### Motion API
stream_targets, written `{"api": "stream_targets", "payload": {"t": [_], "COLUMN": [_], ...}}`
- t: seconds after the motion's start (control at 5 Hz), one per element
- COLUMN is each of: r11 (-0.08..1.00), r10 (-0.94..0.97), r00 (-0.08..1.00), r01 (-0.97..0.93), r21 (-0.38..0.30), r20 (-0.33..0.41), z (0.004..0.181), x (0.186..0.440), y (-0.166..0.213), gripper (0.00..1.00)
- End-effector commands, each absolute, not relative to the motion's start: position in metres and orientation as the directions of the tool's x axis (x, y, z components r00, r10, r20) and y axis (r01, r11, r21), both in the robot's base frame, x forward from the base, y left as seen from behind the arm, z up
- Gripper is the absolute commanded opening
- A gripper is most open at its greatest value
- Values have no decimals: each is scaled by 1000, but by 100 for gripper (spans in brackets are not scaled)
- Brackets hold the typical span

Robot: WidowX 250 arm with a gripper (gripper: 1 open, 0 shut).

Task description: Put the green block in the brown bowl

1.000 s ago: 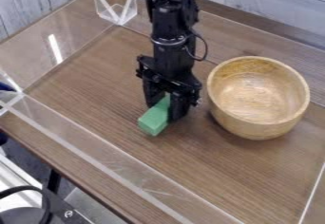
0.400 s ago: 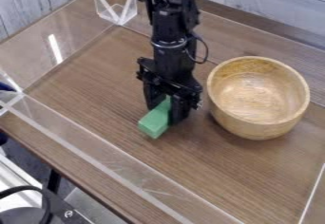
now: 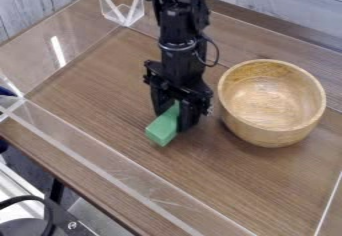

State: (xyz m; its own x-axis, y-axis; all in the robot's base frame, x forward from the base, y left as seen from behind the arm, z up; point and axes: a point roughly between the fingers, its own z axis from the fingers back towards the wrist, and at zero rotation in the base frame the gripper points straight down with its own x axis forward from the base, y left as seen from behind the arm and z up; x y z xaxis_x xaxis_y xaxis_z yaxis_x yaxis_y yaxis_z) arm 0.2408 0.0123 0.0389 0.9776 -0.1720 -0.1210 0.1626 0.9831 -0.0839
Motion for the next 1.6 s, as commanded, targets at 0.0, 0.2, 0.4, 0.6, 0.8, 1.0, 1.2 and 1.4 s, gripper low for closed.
{"api": "stream_targets", "payload": {"t": [0.0, 0.2, 0.4, 0.6, 0.8, 1.0, 1.2, 1.4], "r11": [982, 984, 985, 985, 981, 974, 965, 959], "r10": [-179, -170, -162, -155, -163, -196, -232, -256], "r00": [982, 984, 986, 988, 986, 979, 972, 965], "r01": [174, 166, 159, 154, 165, 200, 236, 260], "r21": [-68, -70, -72, -80, -99, -108, -111, -113], "r20": [-61, -50, -36, 2, 33, 45, 46, 51], "z": [51, 61, 72, 95, 114, 121, 115, 109], "x": [250, 253, 256, 265, 285, 305, 320, 329], "y": [11, 11, 11, 6, -11, -40, -69, -83], "gripper": [0, 0, 0, 0, 0, 0, 0, 0]}}
